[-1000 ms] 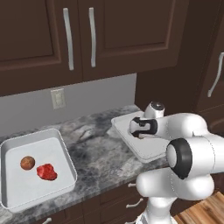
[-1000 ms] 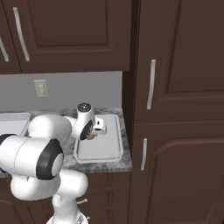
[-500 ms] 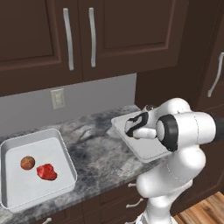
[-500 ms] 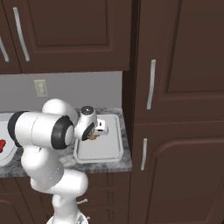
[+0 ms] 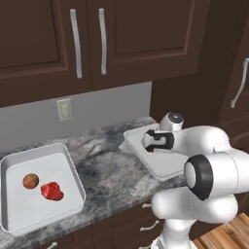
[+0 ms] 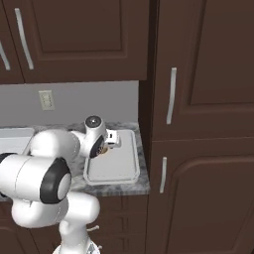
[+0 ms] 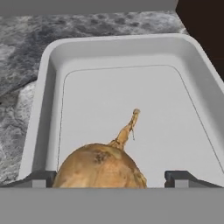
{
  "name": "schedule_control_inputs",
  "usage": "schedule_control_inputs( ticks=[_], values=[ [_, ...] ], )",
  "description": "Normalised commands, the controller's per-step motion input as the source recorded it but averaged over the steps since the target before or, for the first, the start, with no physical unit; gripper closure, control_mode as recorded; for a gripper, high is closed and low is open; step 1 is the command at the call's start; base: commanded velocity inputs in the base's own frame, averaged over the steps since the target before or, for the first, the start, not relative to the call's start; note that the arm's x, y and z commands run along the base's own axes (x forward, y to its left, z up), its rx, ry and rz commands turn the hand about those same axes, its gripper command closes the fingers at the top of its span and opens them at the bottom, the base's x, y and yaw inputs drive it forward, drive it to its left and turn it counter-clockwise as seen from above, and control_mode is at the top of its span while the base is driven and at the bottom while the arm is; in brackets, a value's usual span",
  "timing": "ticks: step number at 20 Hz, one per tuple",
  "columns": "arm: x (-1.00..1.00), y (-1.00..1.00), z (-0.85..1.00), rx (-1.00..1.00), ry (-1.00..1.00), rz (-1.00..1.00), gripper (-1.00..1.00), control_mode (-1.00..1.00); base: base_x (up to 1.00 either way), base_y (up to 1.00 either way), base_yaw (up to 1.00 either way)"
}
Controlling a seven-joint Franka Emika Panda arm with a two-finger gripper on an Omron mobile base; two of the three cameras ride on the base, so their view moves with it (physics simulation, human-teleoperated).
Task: Place one onion and one steak in each tupperware on the nearby counter, to pack two identical lunches.
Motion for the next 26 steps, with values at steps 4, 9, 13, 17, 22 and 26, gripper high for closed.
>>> schedule_control_inputs(
  ticks=[4,9,13,17,22,26],
  values=[
    [0.00,0.00,0.49,-0.02,-0.02,0.00,-1.00,-1.00,0.00,0.00,0.00],
    [0.00,0.00,0.01,-0.02,0.00,0.00,-1.00,-1.00,0.00,0.00,0.00],
    [-0.43,0.00,0.14,-0.02,-0.05,0.00,-1.00,-1.00,0.00,0.00,0.00],
    [-0.98,0.00,0.41,-0.01,-0.19,0.00,-1.00,-1.00,0.00,0.00,0.00],
    [-0.93,0.00,0.73,-0.01,-0.24,0.00,-1.00,-1.00,0.00,0.00,0.00],
    [-0.54,0.00,0.95,-0.05,-0.07,0.00,-1.00,-1.00,0.00,0.00,0.00]
  ],
)
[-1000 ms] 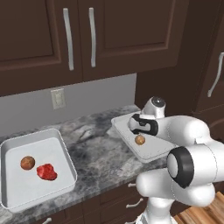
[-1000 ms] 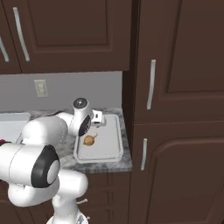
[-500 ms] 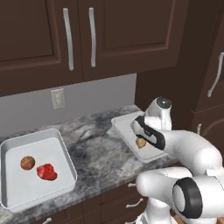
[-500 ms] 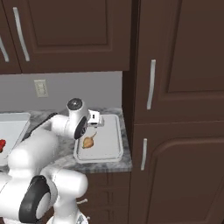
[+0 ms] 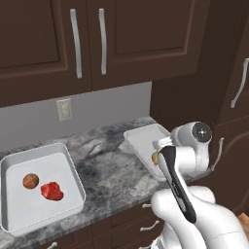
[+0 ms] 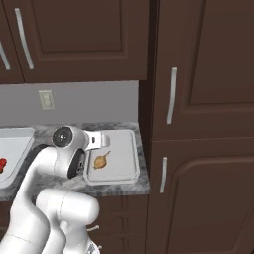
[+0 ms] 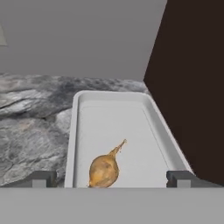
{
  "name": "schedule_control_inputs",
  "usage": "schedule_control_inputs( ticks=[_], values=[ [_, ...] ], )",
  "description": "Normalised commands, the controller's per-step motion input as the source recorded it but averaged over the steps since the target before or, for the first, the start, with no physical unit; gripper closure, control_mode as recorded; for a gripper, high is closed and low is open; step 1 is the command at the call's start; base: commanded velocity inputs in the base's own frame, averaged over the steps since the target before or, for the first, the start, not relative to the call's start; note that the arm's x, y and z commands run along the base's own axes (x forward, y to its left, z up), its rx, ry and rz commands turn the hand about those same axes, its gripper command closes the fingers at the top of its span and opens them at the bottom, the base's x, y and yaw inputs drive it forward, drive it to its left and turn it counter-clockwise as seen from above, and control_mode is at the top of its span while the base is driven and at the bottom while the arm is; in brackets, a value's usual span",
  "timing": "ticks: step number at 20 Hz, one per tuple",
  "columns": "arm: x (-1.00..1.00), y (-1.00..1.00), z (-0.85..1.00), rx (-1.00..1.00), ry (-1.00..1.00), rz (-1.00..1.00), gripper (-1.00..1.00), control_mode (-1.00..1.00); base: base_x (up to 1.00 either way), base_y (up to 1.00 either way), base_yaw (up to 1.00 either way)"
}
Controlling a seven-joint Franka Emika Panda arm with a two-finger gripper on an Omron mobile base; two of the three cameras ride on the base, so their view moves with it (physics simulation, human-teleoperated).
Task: Place one onion and one steak in each tupperware on the nearby counter, to pack two identical lunches.
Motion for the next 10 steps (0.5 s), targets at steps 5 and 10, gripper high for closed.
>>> schedule_control_inputs(
  ticks=[5,10],
  values=[
    [-0.36,0.00,0.58,-0.06,-0.08,0.00,-1.00,-1.00,0.00,0.00,0.00],
    [-0.20,0.00,0.00,-0.02,-0.07,0.00,-1.00,1.00,-0.58,-0.15,-0.02]
  ],
)
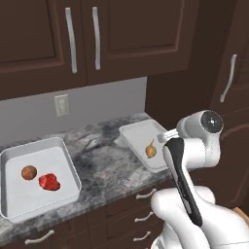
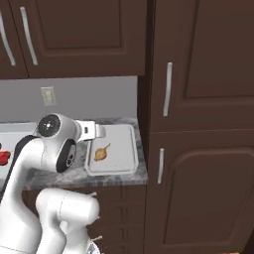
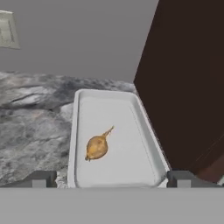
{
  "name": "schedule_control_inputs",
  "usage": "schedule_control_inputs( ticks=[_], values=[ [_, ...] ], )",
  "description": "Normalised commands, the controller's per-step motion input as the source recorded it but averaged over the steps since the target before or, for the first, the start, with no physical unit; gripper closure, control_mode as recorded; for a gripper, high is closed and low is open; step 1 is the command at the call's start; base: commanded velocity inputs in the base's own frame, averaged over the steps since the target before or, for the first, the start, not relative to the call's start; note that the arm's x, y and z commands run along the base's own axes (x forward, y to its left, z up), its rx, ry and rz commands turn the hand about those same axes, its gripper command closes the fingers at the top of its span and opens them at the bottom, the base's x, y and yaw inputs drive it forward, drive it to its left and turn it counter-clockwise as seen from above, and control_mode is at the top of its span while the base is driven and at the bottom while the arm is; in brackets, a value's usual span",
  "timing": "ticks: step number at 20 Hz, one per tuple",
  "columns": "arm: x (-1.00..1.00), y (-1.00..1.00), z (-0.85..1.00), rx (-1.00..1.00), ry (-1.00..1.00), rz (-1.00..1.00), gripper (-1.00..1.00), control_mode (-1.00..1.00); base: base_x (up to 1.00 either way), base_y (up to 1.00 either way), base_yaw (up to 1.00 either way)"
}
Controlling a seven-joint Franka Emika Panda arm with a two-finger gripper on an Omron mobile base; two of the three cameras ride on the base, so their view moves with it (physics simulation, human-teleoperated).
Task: Place one onion and one steak in each tupperware on the nearby counter, to pack two identical lunches.
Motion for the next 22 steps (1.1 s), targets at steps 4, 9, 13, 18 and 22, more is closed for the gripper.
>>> schedule_control_inputs(
  ticks=[4,9,13,18,22],
  values=[
    [0.00,0.00,0.00,0.00,0.00,0.00,-1.00,1.00,-1.00,-0.29,-0.09],
    [0.00,0.00,0.00,0.00,0.00,0.00,-1.00,1.00,-0.39,-0.45,-0.30],
    [0.00,0.00,0.00,0.00,0.00,0.00,-1.00,1.00,0.00,-0.27,-0.49],
    [0.00,0.00,0.00,0.00,0.00,0.00,-1.00,1.00,0.00,-0.18,-0.54],
    [0.00,0.00,0.00,0.00,0.00,0.00,-1.00,1.00,0.01,-0.06,-0.52]
  ],
)
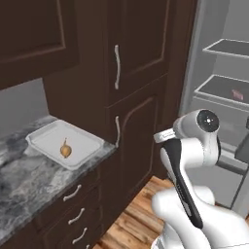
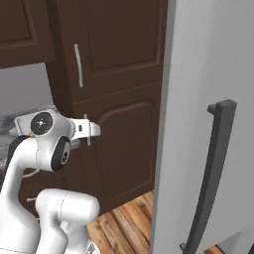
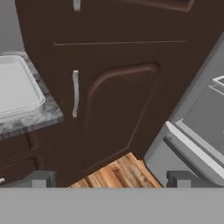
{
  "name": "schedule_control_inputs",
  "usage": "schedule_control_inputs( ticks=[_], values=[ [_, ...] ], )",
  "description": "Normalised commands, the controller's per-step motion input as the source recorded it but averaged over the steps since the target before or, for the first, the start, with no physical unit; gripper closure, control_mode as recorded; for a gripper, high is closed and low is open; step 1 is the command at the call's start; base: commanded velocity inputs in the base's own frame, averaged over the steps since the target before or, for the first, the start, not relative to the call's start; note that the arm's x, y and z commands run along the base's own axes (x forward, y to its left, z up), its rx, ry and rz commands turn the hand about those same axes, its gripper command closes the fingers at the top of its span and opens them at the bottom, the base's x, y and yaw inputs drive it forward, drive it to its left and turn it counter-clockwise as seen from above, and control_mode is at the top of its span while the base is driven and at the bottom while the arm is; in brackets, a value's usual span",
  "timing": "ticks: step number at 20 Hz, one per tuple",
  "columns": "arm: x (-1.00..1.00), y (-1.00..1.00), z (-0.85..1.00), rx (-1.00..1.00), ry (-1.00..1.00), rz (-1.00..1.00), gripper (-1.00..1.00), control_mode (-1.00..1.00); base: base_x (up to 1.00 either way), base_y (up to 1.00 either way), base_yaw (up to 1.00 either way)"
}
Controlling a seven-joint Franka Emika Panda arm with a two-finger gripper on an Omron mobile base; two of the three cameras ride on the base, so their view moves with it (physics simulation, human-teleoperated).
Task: Place one onion and one steak in each tupperware on the nearby counter, to pack two identical lunches.
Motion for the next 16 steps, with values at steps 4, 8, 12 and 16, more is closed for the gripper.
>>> schedule_control_inputs(
  ticks=[4,8,12,16],
  values=[
    [0.00,0.00,0.00,0.00,0.00,0.00,-1.00,1.00,0.04,0.01,-0.49],
    [0.00,0.00,0.00,0.00,0.00,0.00,-1.00,1.00,0.00,0.00,-0.51],
    [0.00,0.00,0.00,0.00,0.00,0.00,-1.00,1.00,0.13,0.15,-0.47],
    [0.00,0.00,0.00,0.00,0.00,0.00,-1.00,1.00,0.24,0.54,-0.42]
  ],
)
